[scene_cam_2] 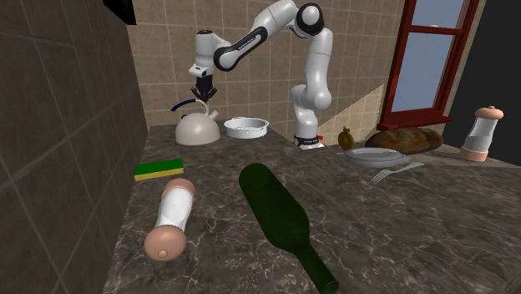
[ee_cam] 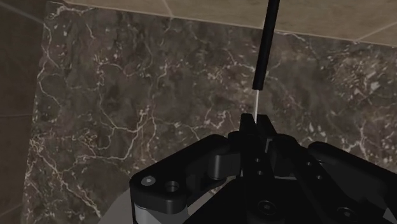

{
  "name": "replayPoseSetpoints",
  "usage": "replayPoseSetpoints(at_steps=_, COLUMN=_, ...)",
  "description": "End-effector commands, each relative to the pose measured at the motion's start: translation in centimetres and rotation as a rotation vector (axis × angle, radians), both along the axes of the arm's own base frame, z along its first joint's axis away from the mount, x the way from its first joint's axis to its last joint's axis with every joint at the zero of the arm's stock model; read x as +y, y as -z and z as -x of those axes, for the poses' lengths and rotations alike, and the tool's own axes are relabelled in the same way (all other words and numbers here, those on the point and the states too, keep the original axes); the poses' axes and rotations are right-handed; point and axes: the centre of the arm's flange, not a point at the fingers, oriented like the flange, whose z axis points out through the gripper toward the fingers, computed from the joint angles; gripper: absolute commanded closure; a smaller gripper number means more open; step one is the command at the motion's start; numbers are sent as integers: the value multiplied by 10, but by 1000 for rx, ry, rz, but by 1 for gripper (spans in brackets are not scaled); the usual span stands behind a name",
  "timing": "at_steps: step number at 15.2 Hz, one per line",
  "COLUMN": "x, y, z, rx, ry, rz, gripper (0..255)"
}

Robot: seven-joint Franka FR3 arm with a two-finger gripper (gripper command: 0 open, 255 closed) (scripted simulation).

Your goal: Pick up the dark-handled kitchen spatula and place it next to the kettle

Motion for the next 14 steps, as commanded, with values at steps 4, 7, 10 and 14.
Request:
replayPoseSetpoints(at_steps=4, x=0, y=27, z=0, rx=0, ry=-1, rz=0, gripper=255)
replayPoseSetpoints(at_steps=7, x=0, y=35, z=0, rx=0, ry=-1, rz=0, gripper=255)
replayPoseSetpoints(at_steps=10, x=0, y=35, z=0, rx=0, ry=-1, rz=0, gripper=255)
replayPoseSetpoints(at_steps=14, x=0, y=35, z=0, rx=0, ry=-1, rz=0, gripper=0)
